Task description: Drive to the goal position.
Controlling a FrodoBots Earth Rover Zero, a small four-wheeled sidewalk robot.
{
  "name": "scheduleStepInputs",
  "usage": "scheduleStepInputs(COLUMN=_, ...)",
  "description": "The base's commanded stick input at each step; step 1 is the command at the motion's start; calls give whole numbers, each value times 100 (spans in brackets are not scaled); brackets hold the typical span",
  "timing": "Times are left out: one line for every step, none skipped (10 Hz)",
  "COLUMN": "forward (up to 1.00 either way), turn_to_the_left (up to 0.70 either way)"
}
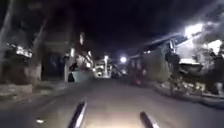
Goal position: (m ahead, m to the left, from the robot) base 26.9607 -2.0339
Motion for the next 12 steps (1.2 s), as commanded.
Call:
scheduleStepInputs(forward=100, turn_to_the_left=2)
scheduleStepInputs(forward=100, turn_to_the_left=-12)
scheduleStepInputs(forward=100, turn_to_the_left=-34)
scheduleStepInputs(forward=100, turn_to_the_left=-38)
scheduleStepInputs(forward=100, turn_to_the_left=-38)
scheduleStepInputs(forward=100, turn_to_the_left=-38)
scheduleStepInputs(forward=100, turn_to_the_left=2)
scheduleStepInputs(forward=100, turn_to_the_left=2)
scheduleStepInputs(forward=100, turn_to_the_left=2)
scheduleStepInputs(forward=100, turn_to_the_left=2)
scheduleStepInputs(forward=100, turn_to_the_left=2)
scheduleStepInputs(forward=100, turn_to_the_left=2)
